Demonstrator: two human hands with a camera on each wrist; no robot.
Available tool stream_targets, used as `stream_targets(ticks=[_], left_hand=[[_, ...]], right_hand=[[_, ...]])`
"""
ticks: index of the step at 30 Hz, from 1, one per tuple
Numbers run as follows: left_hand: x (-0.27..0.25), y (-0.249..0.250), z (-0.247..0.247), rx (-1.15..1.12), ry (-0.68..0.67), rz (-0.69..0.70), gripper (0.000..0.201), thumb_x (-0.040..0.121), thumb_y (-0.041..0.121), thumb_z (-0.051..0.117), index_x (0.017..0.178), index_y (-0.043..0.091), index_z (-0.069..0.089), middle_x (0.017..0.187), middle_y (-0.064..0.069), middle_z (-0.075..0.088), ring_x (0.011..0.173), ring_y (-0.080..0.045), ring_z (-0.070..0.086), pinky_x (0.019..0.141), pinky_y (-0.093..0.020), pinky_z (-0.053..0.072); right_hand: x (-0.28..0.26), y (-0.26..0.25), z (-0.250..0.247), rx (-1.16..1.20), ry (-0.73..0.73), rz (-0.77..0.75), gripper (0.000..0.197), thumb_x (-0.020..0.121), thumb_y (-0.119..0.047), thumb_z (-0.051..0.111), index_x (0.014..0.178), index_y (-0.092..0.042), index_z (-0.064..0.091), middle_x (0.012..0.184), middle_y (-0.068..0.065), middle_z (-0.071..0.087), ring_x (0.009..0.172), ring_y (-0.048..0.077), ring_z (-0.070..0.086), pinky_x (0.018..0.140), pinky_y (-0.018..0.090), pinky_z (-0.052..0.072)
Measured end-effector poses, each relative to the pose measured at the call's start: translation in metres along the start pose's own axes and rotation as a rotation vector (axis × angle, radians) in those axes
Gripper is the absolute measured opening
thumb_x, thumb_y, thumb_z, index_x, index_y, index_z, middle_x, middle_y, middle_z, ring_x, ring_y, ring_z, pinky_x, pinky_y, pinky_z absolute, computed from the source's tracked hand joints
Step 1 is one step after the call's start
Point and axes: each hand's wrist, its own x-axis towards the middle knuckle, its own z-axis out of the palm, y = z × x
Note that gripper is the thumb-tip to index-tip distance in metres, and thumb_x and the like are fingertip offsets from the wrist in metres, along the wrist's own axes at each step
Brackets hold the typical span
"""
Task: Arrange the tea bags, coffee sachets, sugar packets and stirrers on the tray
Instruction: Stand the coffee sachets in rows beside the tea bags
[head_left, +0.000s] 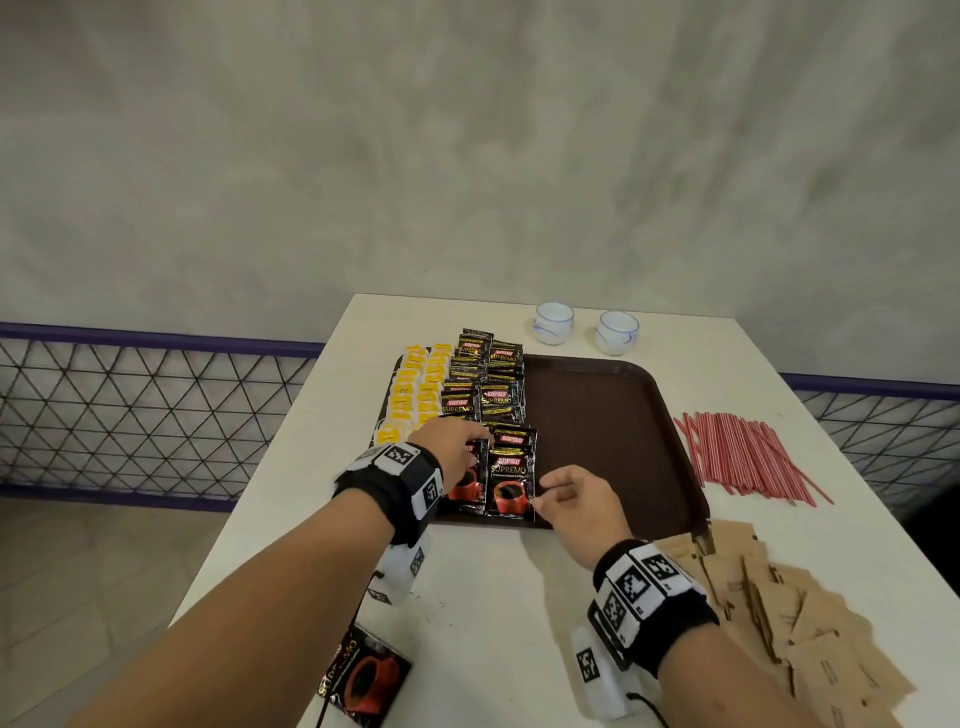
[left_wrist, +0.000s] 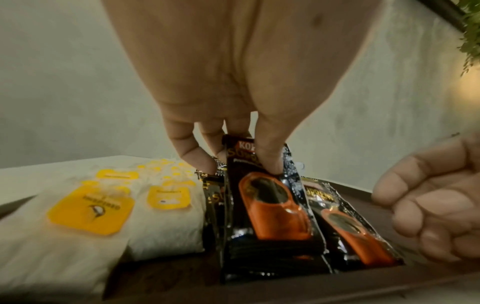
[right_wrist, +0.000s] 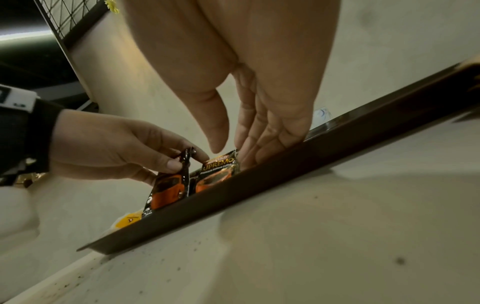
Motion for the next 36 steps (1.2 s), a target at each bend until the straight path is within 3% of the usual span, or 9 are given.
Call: stream_targets(ticks=[7, 9, 13, 17, 21, 26, 29, 33, 36], left_hand=[[-0.016, -0.012, -0.002, 0.022, 0.272, -0.037, 0.067, 0.071, 0.036, 0.077, 0.129, 0.037, 0.044, 0.128, 0.002, 0.039, 0.121, -0.021, 0.035, 0.101, -0.042, 0.037], [-0.025, -0.017, -0.01, -0.012, 0.301, -0.042, 0.06, 0.074, 0.039, 0.074, 0.128, 0.037, 0.046, 0.127, 0.003, 0.039, 0.121, -0.02, 0.035, 0.101, -0.041, 0.034], [-0.048, -0.028, -0.024, -0.15, 0.366, -0.077, 0.043, 0.081, 0.04, 0.067, 0.121, 0.038, 0.051, 0.126, 0.006, 0.044, 0.122, -0.02, 0.038, 0.1, -0.041, 0.031], [-0.069, -0.033, -0.035, -0.234, 0.413, -0.076, 0.034, 0.083, 0.039, 0.065, 0.116, 0.038, 0.054, 0.122, 0.009, 0.049, 0.119, -0.017, 0.04, 0.102, -0.042, 0.029], [-0.081, -0.037, -0.036, -0.251, 0.42, -0.062, 0.032, 0.083, 0.038, 0.065, 0.113, 0.038, 0.055, 0.114, 0.014, 0.049, 0.115, -0.016, 0.044, 0.101, -0.043, 0.031], [-0.092, -0.046, -0.036, -0.305, 0.43, -0.027, 0.026, 0.081, 0.037, 0.068, 0.104, 0.043, 0.055, 0.108, 0.015, 0.048, 0.109, -0.016, 0.049, 0.098, -0.049, 0.039], [-0.098, -0.048, -0.034, -0.312, 0.44, -0.037, 0.025, 0.081, 0.037, 0.068, 0.101, 0.044, 0.055, 0.109, 0.015, 0.049, 0.109, -0.014, 0.049, 0.098, -0.05, 0.039], [-0.102, -0.045, -0.031, -0.297, 0.445, -0.052, 0.023, 0.081, 0.038, 0.067, 0.101, 0.042, 0.057, 0.113, 0.016, 0.052, 0.11, -0.012, 0.049, 0.099, -0.048, 0.037], [-0.103, -0.044, -0.031, -0.275, 0.445, -0.057, 0.022, 0.082, 0.039, 0.066, 0.101, 0.042, 0.057, 0.113, 0.016, 0.051, 0.109, -0.01, 0.049, 0.099, -0.046, 0.036]], right_hand=[[-0.027, -0.019, 0.005, -0.078, 0.044, -0.098, 0.016, 0.085, -0.016, 0.069, 0.097, -0.021, 0.06, 0.079, -0.007, 0.06, 0.07, 0.002, 0.055, 0.06, 0.01, 0.04], [-0.049, -0.031, 0.021, -0.203, -0.109, -0.159, 0.021, 0.082, -0.027, 0.072, 0.098, -0.026, 0.057, 0.084, -0.011, 0.057, 0.074, 0.003, 0.053, 0.064, 0.014, 0.039], [-0.096, -0.052, 0.078, -0.672, -0.578, -0.25, 0.063, 0.082, -0.045, 0.067, 0.133, -0.016, 0.044, 0.125, 0.003, 0.046, 0.118, 0.024, 0.043, 0.097, 0.039, 0.041], [-0.11, -0.057, 0.119, -0.888, -0.612, -0.319, 0.049, 0.089, -0.026, 0.061, 0.128, -0.005, 0.04, 0.126, 0.014, 0.037, 0.118, 0.033, 0.037, 0.094, 0.047, 0.039], [-0.101, -0.052, 0.105, -0.775, -0.711, -0.23, 0.041, 0.085, -0.016, 0.066, 0.12, -0.005, 0.047, 0.121, 0.017, 0.054, 0.113, 0.033, 0.051, 0.092, 0.044, 0.046], [-0.041, -0.029, 0.052, -0.212, -0.397, -0.12, 0.022, 0.085, -0.002, 0.058, 0.095, -0.021, 0.065, 0.09, 0.003, 0.065, 0.077, 0.015, 0.061, 0.073, 0.035, 0.057], [-0.003, -0.026, 0.021, 0.131, -0.167, 0.036, 0.029, 0.095, 0.0, 0.046, 0.09, -0.025, 0.06, 0.1, 0.004, 0.067, 0.088, 0.018, 0.066, 0.081, 0.041, 0.058], [0.021, -0.025, 0.01, -0.014, 0.088, 0.044, 0.012, 0.094, -0.008, 0.054, 0.097, -0.017, 0.062, 0.095, 0.001, 0.063, 0.089, 0.017, 0.06, 0.079, 0.025, 0.045], [0.023, -0.019, 0.02, -0.019, 0.122, 0.125, 0.011, 0.089, -0.009, 0.063, 0.099, -0.014, 0.062, 0.092, 0.0, 0.058, 0.086, 0.015, 0.054, 0.076, 0.02, 0.039]])
